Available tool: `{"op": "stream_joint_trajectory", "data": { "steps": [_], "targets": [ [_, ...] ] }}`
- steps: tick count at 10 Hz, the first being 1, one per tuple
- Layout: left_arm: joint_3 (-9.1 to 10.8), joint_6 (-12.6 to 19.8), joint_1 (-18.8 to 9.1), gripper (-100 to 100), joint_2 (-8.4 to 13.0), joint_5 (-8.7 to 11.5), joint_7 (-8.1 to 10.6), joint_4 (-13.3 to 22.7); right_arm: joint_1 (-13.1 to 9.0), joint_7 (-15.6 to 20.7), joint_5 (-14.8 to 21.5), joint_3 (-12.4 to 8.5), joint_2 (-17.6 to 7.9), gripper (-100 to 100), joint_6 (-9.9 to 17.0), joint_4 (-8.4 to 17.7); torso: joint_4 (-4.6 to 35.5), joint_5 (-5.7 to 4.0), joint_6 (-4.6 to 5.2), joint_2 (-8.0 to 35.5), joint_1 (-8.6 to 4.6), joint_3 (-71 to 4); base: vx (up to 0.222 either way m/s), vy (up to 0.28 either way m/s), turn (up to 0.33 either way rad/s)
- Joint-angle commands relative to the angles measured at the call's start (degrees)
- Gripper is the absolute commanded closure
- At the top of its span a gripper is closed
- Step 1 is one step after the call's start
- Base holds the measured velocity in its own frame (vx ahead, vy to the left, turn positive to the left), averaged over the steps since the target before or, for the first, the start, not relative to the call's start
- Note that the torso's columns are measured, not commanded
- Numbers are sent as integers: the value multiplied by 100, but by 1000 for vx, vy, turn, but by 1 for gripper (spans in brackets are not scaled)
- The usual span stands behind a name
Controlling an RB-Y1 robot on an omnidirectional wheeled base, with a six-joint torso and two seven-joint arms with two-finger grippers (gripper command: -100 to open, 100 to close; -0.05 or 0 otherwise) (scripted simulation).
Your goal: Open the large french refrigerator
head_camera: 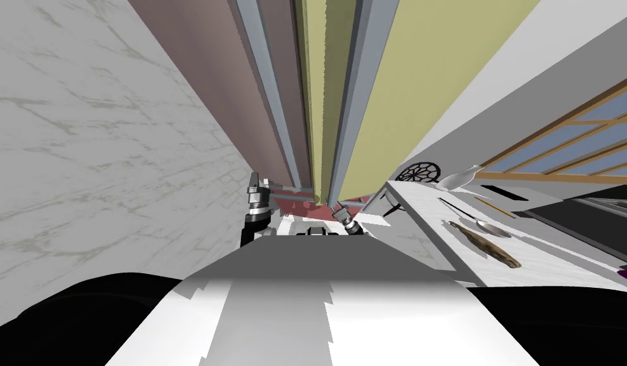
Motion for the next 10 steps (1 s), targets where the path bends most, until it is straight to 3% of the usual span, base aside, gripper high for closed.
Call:
{"op": "stream_joint_trajectory", "data": {
  "steps": [1,6,10],
  "targets": [
    [-1,0,1,0,-1,0,0,0,-2,-139,61,150,-122,100,-148,-9,-11,4,7,-34,17,-16,-65,-161,146],
    [0,0,0,0,0,0,0,0,-33,-371,155,429,-332,100,-451,-65,-4,-11,19,7,-51,4,-102,-191,115],
    [1,0,1,0,1,0,0,0,-64,-604,249,708,-543,100,-755,-122,15,-4,16,14,-26,0,-118,-205,115]
  ]
}}
